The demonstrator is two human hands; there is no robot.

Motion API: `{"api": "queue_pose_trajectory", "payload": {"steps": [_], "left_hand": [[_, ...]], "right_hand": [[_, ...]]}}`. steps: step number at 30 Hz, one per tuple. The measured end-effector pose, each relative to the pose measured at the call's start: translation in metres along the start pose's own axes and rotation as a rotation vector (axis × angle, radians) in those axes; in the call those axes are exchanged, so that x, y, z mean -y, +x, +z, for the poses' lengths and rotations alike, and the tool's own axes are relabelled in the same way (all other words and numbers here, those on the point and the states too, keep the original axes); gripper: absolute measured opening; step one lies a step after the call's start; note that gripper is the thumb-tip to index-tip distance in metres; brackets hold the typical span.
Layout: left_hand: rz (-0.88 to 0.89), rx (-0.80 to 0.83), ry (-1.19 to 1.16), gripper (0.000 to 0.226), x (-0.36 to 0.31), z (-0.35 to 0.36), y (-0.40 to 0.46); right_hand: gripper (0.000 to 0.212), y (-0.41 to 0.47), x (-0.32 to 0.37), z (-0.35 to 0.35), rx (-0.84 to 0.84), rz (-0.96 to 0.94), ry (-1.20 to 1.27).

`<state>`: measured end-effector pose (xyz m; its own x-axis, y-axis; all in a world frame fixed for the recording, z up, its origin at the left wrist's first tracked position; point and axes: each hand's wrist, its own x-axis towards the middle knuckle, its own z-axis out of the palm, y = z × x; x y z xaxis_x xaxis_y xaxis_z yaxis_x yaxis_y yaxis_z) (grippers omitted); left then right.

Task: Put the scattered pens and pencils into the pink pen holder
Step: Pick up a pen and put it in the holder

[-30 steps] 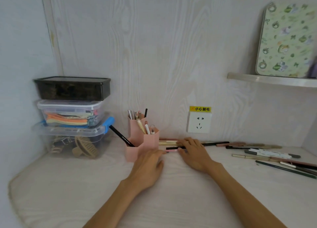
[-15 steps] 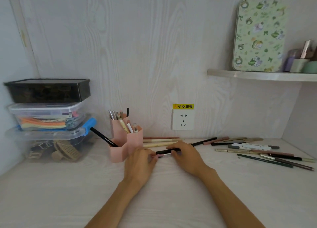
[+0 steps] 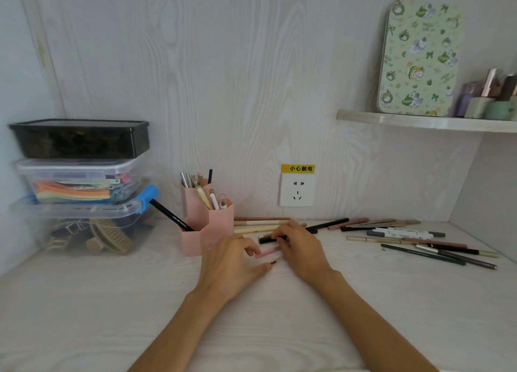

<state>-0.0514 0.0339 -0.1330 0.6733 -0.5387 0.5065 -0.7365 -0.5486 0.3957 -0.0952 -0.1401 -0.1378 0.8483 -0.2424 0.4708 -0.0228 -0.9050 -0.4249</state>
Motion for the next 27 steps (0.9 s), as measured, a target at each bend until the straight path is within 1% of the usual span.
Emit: {"api": "queue_pose_trajectory", "payload": {"steps": [2, 4, 6, 8, 10, 12, 16, 19, 21, 24, 26, 27], "left_hand": [[-0.017, 0.045, 0.012, 0.034, -0.001, 0.002, -0.001], [-0.031, 0.087, -0.002, 0.027, -0.001, 0.004, -0.001], [-0.014, 0.1, -0.005, 0.02, 0.003, 0.002, -0.001], [-0.034, 0.052, -0.048, 0.014, 0.007, -0.003, 0.001], [-0.103, -0.073, -0.162, 0.007, 0.011, -0.008, 0.005], [-0.132, -0.189, -0.297, 0.006, 0.016, -0.012, 0.009], [-0.125, -0.294, -0.541, 0.006, 0.013, -0.017, 0.012], [-0.163, -0.501, -0.707, 0.012, 0.007, -0.032, 0.012], [-0.161, -0.673, -0.722, 0.012, 0.008, -0.047, 0.011], [-0.128, -0.944, -0.629, 0.017, 0.011, -0.082, 0.015], [-0.102, -1.061, -0.515, 0.018, 0.012, -0.108, 0.023], [-0.091, -1.082, -0.431, 0.02, 0.012, -0.12, 0.028]], "right_hand": [[0.011, 0.003, 0.004, 0.001, -0.033, 0.035, 0.001], [0.01, 0.006, 0.004, 0.001, -0.013, 0.053, 0.086], [0.015, 0.005, 0.003, 0.0, 0.053, 0.075, 0.212], [0.026, 0.004, 0.003, -0.002, 0.063, 0.114, 0.31], [0.031, 0.004, 0.003, -0.002, 0.047, 0.093, 0.292], [0.032, 0.003, 0.005, -0.001, 0.057, 0.044, 0.237], [0.036, 0.002, 0.006, -0.003, 0.084, 0.052, 0.343], [0.033, 0.003, 0.004, -0.003, 0.129, 0.048, 0.226], [0.033, 0.001, 0.004, 0.001, 0.126, -0.034, 0.164], [0.029, 0.003, 0.003, 0.003, 0.092, -0.136, 0.086], [0.025, 0.005, 0.002, 0.003, 0.088, -0.165, 0.043], [0.023, 0.005, 0.002, 0.004, 0.087, -0.176, 0.026]]}}
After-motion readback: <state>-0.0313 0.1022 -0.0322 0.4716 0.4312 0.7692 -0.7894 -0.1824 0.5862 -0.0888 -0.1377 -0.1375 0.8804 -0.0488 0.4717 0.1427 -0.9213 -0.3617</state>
